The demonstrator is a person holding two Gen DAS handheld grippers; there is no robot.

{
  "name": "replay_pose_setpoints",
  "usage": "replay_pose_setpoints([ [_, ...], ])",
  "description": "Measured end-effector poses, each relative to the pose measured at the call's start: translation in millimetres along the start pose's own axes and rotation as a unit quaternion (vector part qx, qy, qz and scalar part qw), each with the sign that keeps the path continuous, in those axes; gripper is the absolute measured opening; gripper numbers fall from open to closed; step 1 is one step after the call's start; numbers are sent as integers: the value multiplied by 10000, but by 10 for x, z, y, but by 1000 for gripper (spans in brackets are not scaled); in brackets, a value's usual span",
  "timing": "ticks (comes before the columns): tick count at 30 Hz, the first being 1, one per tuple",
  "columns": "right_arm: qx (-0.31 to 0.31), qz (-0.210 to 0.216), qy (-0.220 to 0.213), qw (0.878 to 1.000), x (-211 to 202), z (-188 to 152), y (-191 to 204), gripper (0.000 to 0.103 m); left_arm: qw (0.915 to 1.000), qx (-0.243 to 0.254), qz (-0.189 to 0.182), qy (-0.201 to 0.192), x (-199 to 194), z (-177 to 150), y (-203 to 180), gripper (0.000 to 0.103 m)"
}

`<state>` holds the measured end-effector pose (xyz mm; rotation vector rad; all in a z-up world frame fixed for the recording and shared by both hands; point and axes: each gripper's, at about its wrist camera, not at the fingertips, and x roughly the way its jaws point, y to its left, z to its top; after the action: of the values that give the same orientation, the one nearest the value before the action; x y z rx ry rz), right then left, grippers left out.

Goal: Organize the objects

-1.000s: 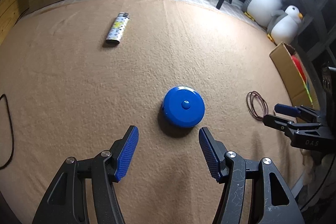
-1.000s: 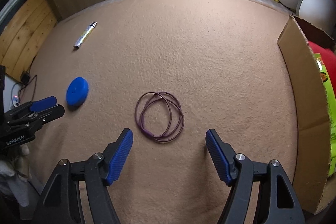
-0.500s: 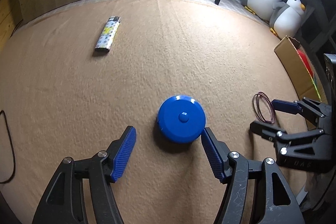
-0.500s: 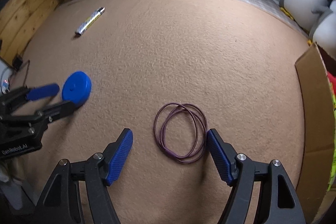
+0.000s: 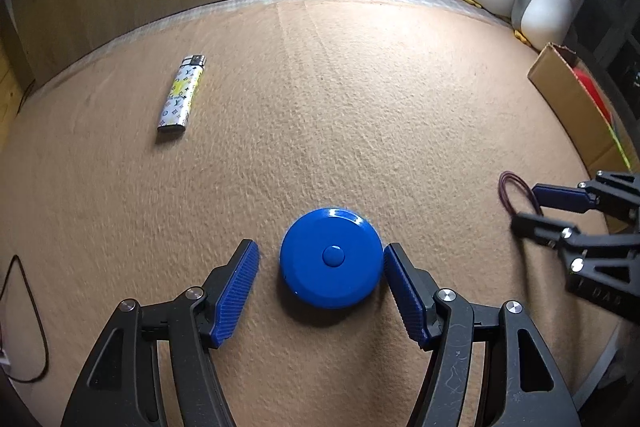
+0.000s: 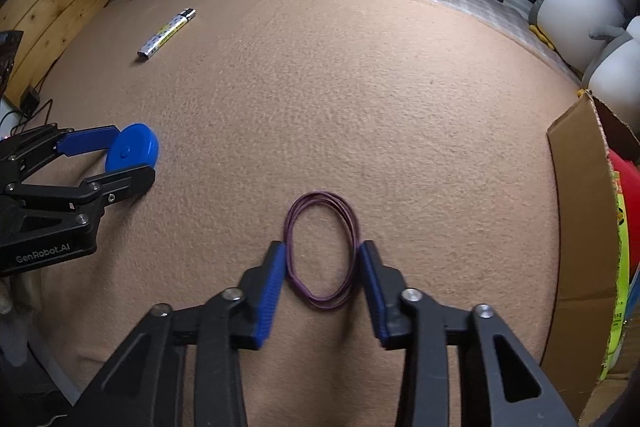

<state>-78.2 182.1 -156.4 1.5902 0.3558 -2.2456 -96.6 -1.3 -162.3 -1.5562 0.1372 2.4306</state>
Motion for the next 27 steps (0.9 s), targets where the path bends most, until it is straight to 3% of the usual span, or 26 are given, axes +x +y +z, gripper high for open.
replay_pose_setpoints([
  [5,44,0,-21,10000,-4,-11,-45,20,9999,55,66,-59,7,-6,-33,63],
  [8,65,4,-38,10000,1,-6,-54,10,9999,29,121,-108,-12,-20,-15,54],
  [11,110,29,-57,9999,4,-5,-68,5,9999,10,99,-108,3,-1,-11,54],
  [27,423,110,-324,9985,-165,-17,-265,3,9993,-290,23,-250,-143,13,69,54],
])
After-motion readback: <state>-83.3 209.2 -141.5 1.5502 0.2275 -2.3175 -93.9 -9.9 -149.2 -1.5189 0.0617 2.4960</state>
